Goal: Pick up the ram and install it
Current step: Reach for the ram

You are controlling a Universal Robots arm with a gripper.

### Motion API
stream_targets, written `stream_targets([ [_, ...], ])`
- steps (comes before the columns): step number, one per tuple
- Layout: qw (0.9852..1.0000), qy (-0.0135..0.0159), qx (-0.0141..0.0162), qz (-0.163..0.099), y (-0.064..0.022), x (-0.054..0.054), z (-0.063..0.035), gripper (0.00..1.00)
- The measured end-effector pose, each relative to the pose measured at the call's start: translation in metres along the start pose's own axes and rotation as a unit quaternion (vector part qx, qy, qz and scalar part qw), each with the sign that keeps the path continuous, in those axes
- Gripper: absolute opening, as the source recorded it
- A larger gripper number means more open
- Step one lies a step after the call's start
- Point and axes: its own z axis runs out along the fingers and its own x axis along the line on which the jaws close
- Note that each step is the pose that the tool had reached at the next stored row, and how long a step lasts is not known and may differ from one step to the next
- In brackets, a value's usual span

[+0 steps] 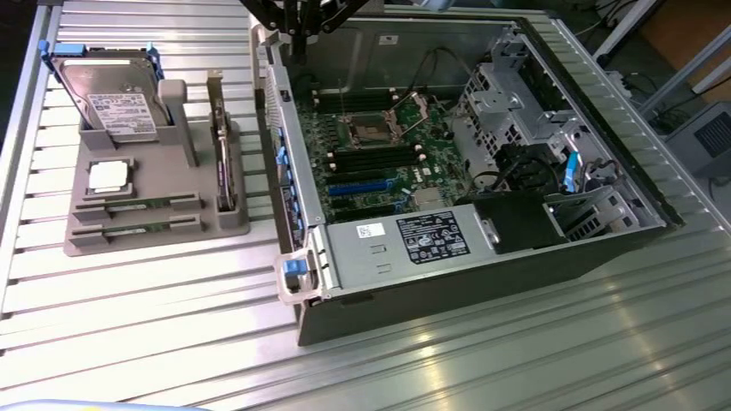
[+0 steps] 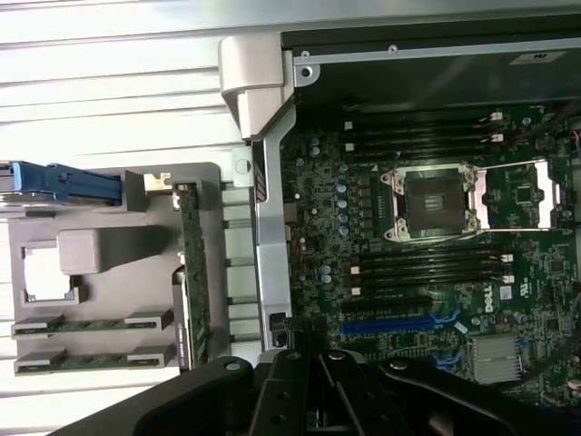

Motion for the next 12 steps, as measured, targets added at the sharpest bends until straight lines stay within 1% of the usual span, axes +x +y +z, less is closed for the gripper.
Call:
stream_targets([
  [12,1.0000,0.0000,0.0000,0.000,-0.0009,0.012,0.0000,0.10],
])
